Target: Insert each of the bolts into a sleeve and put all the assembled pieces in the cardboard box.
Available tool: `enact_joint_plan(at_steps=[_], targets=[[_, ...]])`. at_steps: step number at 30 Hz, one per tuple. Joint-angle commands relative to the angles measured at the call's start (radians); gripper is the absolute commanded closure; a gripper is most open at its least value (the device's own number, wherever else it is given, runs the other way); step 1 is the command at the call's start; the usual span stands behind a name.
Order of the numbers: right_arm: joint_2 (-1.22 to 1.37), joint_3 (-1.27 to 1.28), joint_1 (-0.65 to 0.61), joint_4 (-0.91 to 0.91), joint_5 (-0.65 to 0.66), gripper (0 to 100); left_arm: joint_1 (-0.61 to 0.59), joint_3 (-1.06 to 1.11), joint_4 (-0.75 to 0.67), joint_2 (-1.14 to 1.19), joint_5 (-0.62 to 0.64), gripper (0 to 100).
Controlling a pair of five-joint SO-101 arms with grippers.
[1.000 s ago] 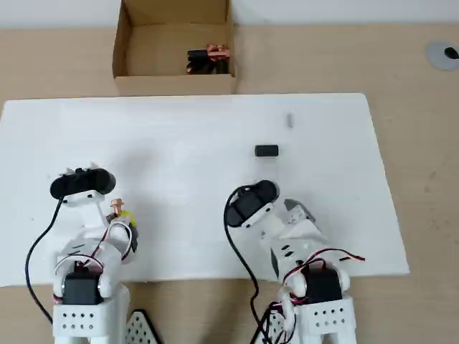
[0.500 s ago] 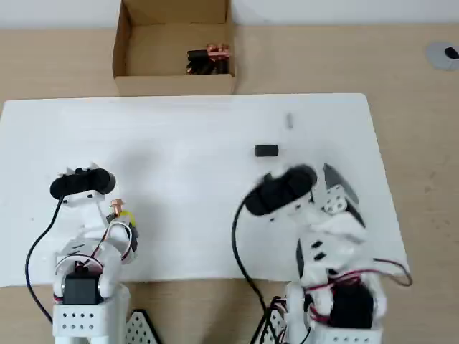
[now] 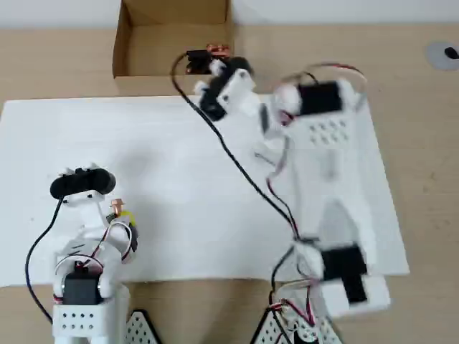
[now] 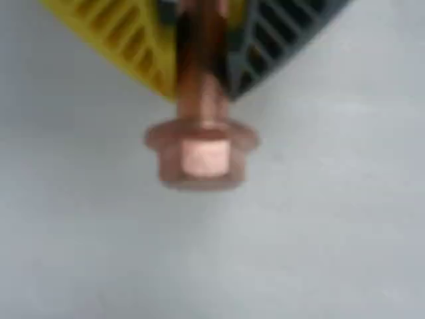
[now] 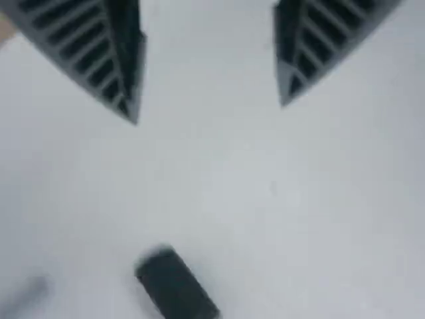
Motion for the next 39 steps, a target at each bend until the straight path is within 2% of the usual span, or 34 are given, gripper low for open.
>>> enact_joint_plan(at_steps=[1, 5, 10, 14, 20, 30, 39], targets=[[0.047, -0.03, -0.087, 0.023, 0.074, 82.2, -0.006, -0.008, -0.014, -0.008, 0.003, 99], [0.045, 0.091, -0.119, 0.021, 0.176, 82.2, -0.006, -0.008, -0.014, -0.008, 0.005, 99], [0.051, 0.143, -0.07, 0.021, 0.296, 82.0, -0.009, -0.008, -0.014, -0.008, 0.005, 99], [0.056, 0.15, -0.051, 0.021, 0.347, 75.9, -0.011, -0.008, -0.014, -0.008, 0.005, 99], [0.182, 0.091, -0.025, 0.017, 0.37, 73.7, -0.012, -0.008, -0.014, -0.008, 0.002, 99], [0.45, -0.226, 0.045, 0.02, 0.371, 73.7, -0.011, -0.008, -0.014, -0.008, 0.0, 99], [0.581, -0.274, 0.047, 0.02, 0.391, 73.8, -0.009, -0.008, -0.014, -0.008, 0.0, 99]])
